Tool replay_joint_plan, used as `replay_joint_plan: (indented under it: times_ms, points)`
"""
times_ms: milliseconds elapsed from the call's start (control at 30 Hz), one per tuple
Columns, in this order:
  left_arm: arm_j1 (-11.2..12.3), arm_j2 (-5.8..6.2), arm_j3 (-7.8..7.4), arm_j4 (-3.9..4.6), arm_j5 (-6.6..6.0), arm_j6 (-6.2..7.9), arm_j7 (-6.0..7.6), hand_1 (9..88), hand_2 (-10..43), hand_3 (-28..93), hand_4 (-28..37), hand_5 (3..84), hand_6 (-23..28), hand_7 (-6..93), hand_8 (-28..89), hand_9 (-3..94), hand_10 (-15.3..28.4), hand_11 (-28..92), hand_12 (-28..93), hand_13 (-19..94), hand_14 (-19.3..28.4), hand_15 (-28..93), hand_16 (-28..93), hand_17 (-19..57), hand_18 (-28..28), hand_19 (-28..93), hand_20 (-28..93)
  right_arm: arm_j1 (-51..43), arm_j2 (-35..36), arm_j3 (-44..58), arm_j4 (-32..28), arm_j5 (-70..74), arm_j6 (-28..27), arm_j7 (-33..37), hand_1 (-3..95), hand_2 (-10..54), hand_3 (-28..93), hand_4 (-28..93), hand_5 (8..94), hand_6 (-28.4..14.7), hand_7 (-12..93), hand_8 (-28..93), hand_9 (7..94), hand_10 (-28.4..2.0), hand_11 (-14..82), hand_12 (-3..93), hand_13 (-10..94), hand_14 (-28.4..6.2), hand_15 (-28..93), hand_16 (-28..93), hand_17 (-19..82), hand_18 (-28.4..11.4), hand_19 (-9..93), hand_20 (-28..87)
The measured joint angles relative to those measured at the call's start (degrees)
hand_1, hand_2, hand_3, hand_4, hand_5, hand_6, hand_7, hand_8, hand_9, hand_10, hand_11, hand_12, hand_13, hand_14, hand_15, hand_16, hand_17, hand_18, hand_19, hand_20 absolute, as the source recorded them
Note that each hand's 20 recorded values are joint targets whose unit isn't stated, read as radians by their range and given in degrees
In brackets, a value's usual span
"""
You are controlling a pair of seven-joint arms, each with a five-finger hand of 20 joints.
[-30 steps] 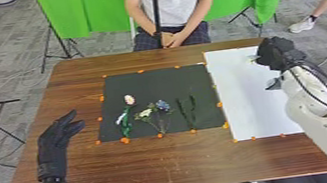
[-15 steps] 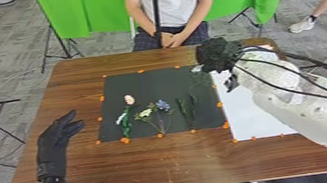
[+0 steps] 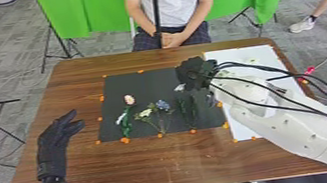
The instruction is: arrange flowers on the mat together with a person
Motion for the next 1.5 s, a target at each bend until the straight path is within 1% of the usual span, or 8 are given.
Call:
replay_joint_plan:
  times_ms: [333, 467, 600, 867, 967, 1267, 1400, 1500]
  points:
    - [0.0, 0.00, 0.00, 0.00, -0.01, -0.02, -0.01, 19.7, 9.2, 65, -28.3, 50.3, 3.7, 13.8, -6, 53.6, 15.9, 21, 13, 41, 18.8, 23, -2, 9.9, 12.7, 12, 18, -1.0, -0.1, 0.4, 1.1, -1.8, -0.8, 0.0, 57.3, -9.5, 59, -23, 73.7, 3.4, 21, 0, 80.9, -10.7, 9.6, 38.2, 82, -4.4, 55, 32, 45, -18.6, 88, 45]
    - [0.0, 0.00, 0.00, 0.00, -0.01, -0.02, -0.02, 19.7, 9.2, 65, -28.3, 50.3, 3.7, 13.7, -7, 53.6, 15.9, 21, 13, 41, 18.9, 23, -2, 9.8, 12.7, 12, 18, -1.2, -0.3, 0.5, 2.0, -3.1, -0.8, 0.0, 56.7, -9.5, 59, -23, 71.4, 3.2, 21, 0, 78.1, -11.2, 11.8, 36.0, 82, -4.5, 55, 31, 45, -18.6, 87, 46]
    - [0.0, 0.00, 0.00, -0.01, -0.01, -0.02, -0.02, 19.8, 9.2, 65, -28.3, 50.3, 3.7, 13.7, -6, 53.6, 16.0, 21, 13, 41, 18.8, 23, -2, 9.8, 12.7, 12, 18, -1.4, -0.4, 0.6, 2.2, -3.7, -1.3, 0.0, 53.2, -9.5, 63, -24, 68.4, 3.4, 21, -1, 74.7, -11.8, 16.1, 31.2, 81, -4.7, 56, 31, 44, -18.6, 87, 46]
    - [0.0, -0.01, 0.00, -0.02, 0.01, -0.02, -0.02, 19.9, 9.1, 65, -28.3, 50.4, 3.6, 14.0, -6, 53.6, 16.0, 21, 13, 41, 19.0, 23, -2, 9.9, 12.6, 12, 18, -1.7, -0.3, 1.0, 1.7, -3.8, -3.0, 0.0, 49.2, -9.5, 68, -25, 65.2, 3.9, 20, -5, 71.8, -12.5, 20.0, 25.6, 80, -5.2, 56, 31, 43, -19.0, 86, 47]
    - [0.0, -0.03, 0.00, -0.02, 0.01, -0.02, -0.02, 19.9, 9.1, 65, -28.3, 50.4, 3.6, 14.0, -7, 53.5, 16.0, 21, 13, 41, 18.9, 23, -2, 9.9, 12.6, 12, 18, -1.9, -0.3, 1.6, 0.9, -3.6, -4.1, 0.1, 47.2, -9.5, 70, -24, 64.2, 4.0, 19, -12, 71.3, -12.8, 20.9, 23.7, 79, -5.4, 56, 31, 43, -19.3, 85, 47]
    - [0.0, -0.03, 0.03, -0.02, 0.01, -0.01, -0.04, 19.9, 9.0, 65, -28.3, 50.3, 3.6, 14.0, -7, 53.5, 16.0, 21, 13, 41, 19.0, 23, -2, 9.8, 12.7, 12, 18, -2.4, 0.2, 5.1, -3.6, -1.5, -10.4, 0.2, 46.1, -9.5, 69, -24, 63.4, 3.6, 19, -12, 71.1, -13.2, 20.4, 23.5, 79, -5.9, 55, 31, 42, -19.5, 85, 47]
    - [0.0, -0.01, 0.03, 0.00, 0.01, -0.01, -0.06, 19.8, 9.0, 65, -28.3, 50.3, 3.6, 14.0, -7, 53.5, 16.0, 21, 13, 41, 18.9, 23, -2, 9.9, 12.7, 12, 18, -3.3, 0.2, 8.3, -5.2, 0.7, -10.8, 0.7, 45.2, -9.5, 68, -23, 63.4, 2.7, 18, -12, 71.1, -13.2, 20.4, 23.5, 79, -6.2, 54, 30, 42, -19.6, 85, 47]
    - [-0.1, -0.01, 0.03, 0.00, 0.01, -0.01, -0.07, 19.9, 9.0, 65, -28.3, 50.3, 3.5, 14.0, -7, 53.6, 15.9, 21, 13, 41, 18.9, 23, -2, 9.9, 12.7, 12, 18, -5.6, 0.1, 13.2, -7.4, 4.4, -9.5, 1.4, 43.9, -9.5, 67, -23, 63.9, 2.0, 18, -12, 71.6, -13.7, 20.4, 23.3, 79, -6.6, 52, 30, 42, -19.6, 84, 46]
